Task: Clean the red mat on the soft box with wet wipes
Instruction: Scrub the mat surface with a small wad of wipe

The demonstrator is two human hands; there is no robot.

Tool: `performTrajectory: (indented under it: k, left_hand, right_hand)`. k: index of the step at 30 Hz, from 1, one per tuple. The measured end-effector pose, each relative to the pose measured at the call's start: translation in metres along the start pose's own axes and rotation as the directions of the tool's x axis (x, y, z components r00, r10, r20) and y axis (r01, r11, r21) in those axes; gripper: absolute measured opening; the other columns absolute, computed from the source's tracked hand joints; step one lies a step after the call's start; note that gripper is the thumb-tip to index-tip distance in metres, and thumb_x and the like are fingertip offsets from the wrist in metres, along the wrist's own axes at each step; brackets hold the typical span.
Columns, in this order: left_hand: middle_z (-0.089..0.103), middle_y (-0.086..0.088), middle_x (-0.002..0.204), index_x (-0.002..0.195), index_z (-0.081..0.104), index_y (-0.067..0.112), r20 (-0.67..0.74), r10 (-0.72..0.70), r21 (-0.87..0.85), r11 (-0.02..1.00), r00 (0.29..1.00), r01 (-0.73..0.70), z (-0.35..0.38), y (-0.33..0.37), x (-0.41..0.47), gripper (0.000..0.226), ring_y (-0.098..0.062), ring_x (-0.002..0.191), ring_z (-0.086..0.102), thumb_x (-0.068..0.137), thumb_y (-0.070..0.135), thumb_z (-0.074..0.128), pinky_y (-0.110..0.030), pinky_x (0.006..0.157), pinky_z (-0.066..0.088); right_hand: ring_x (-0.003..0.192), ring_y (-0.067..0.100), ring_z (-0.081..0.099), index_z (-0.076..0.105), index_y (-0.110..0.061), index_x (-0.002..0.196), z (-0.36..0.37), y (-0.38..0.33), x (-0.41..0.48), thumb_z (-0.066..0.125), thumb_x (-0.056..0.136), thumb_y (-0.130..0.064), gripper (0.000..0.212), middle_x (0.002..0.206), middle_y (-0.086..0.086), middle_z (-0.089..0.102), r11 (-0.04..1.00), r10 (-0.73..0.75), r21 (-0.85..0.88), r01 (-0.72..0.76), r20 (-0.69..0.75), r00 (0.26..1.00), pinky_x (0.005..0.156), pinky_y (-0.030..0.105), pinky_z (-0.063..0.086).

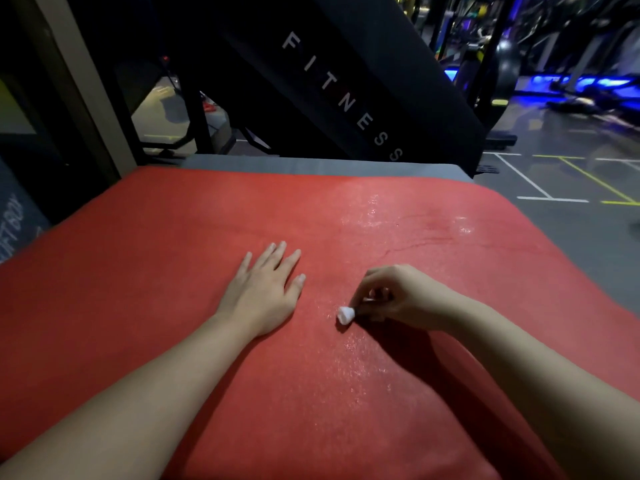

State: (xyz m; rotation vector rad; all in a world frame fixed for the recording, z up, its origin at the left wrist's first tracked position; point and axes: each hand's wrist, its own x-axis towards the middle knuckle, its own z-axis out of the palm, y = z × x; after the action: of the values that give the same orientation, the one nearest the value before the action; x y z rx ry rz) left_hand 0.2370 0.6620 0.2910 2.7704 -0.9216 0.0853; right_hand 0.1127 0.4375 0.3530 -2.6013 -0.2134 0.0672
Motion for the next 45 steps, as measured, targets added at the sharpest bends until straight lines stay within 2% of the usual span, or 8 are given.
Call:
performTrajectory:
  k: [6, 13, 17, 21, 29, 38, 41, 45]
  left_hand:
    - [0.007, 0.005, 0.171, 0.163, 0.015, 0.033, 0.02, 0.004, 0.019, 1.0, 1.0, -0.004, 0.0, -0.002, 0.001, 0.061, -0.01, 0.157, 0.0, 0.106, 0.054, 0.022, -0.043, 0.128, 0.0]
    - [0.005, 0.004, 0.172, 0.163, 0.014, 0.032, 0.024, 0.004, 0.005, 1.0, 1.0, -0.004, -0.001, 0.0, 0.001, 0.062, -0.011, 0.157, -0.002, 0.105, 0.054, 0.021, -0.044, 0.128, -0.001]
    - [0.004, 0.004, 0.172, 0.163, 0.013, 0.032, 0.014, 0.013, -0.006, 1.0, 1.0, -0.013, 0.001, -0.002, 0.0, 0.063, -0.01, 0.157, -0.003, 0.105, 0.055, 0.019, -0.043, 0.128, -0.003]
    - [0.004, 0.006, 0.171, 0.163, 0.013, 0.033, 0.007, 0.02, -0.022, 1.0, 1.0, -0.02, 0.002, -0.005, 0.0, 0.063, -0.009, 0.157, -0.004, 0.105, 0.056, 0.019, -0.042, 0.128, -0.004]
    - [0.002, 0.005, 0.172, 0.163, 0.01, 0.033, 0.003, 0.009, -0.012, 1.0, 1.0, -0.009, 0.003, -0.002, -0.001, 0.078, -0.01, 0.157, -0.005, 0.091, 0.061, -0.001, -0.044, 0.128, -0.003]
    - [0.002, 0.007, 0.171, 0.163, 0.011, 0.036, 0.012, 0.004, -0.001, 1.0, 1.0, -0.004, 0.004, -0.005, 0.001, 0.081, -0.008, 0.157, -0.005, 0.088, 0.063, -0.004, -0.042, 0.128, -0.003]
    - [0.001, 0.007, 0.171, 0.163, 0.009, 0.036, 0.018, 0.001, 0.006, 1.0, 1.0, -0.001, 0.003, -0.003, 0.001, 0.081, -0.008, 0.156, -0.006, 0.088, 0.063, -0.004, -0.043, 0.128, -0.004]
    - [-0.001, 0.007, 0.171, 0.163, 0.008, 0.035, 0.023, 0.006, 0.005, 1.0, 1.0, -0.006, 0.002, -0.003, 0.001, 0.079, -0.008, 0.156, -0.008, 0.09, 0.062, -0.003, -0.043, 0.128, -0.005]
  right_hand:
    - [0.081, 0.017, 0.057, 0.076, -0.026, 0.089, 0.009, 0.024, 0.039, 0.073, 0.084, -0.025, 0.006, 0.087, 0.0, 0.064, 0.972, 0.203, -0.029, -0.235, -0.404, 0.892, 0.068, 0.03, 0.038]
    - [0.072, 0.007, 0.062, 0.078, -0.03, 0.087, -0.003, -0.001, 0.021, 0.078, 0.079, -0.026, 0.009, 0.079, -0.005, 0.071, 0.984, 0.176, 0.013, -0.176, -0.022, 0.984, 0.066, 0.023, 0.046]
    - [0.081, 0.018, 0.063, 0.077, -0.021, 0.092, -0.01, 0.019, 0.064, 0.072, 0.083, -0.015, 0.012, 0.088, 0.001, 0.071, 0.957, 0.202, -0.152, -0.245, -0.253, 0.946, 0.064, 0.027, 0.036]
    - [0.083, 0.023, 0.065, 0.077, -0.016, 0.092, -0.024, 0.043, 0.105, 0.072, 0.082, -0.014, 0.011, 0.087, 0.007, 0.072, 0.921, 0.322, -0.091, -0.379, -0.369, 0.872, 0.065, 0.024, 0.034]
    - [0.06, -0.002, 0.061, 0.076, -0.028, 0.085, -0.018, 0.014, 0.065, 0.077, 0.081, -0.026, 0.005, 0.069, -0.011, 0.07, 0.964, 0.24, -0.115, -0.241, -0.019, 0.971, 0.056, 0.014, 0.044]
    - [0.073, 0.018, 0.06, 0.077, -0.017, 0.088, -0.036, 0.069, 0.144, 0.075, 0.082, -0.022, 0.008, 0.084, 0.007, 0.073, 0.929, 0.308, -0.083, -0.361, -0.366, 0.878, 0.055, 0.022, 0.035]
    - [0.071, 0.017, 0.064, 0.078, -0.017, 0.088, -0.043, 0.074, 0.153, 0.076, 0.08, -0.023, 0.01, 0.082, 0.008, 0.074, 0.909, 0.384, -0.013, -0.416, -0.356, 0.852, 0.05, 0.017, 0.039]
    - [0.066, 0.008, 0.064, 0.078, -0.02, 0.086, -0.038, 0.059, 0.128, 0.077, 0.08, -0.03, 0.011, 0.078, -0.003, 0.073, 0.955, 0.27, -0.075, -0.287, -0.177, 0.946, 0.061, 0.026, 0.047]
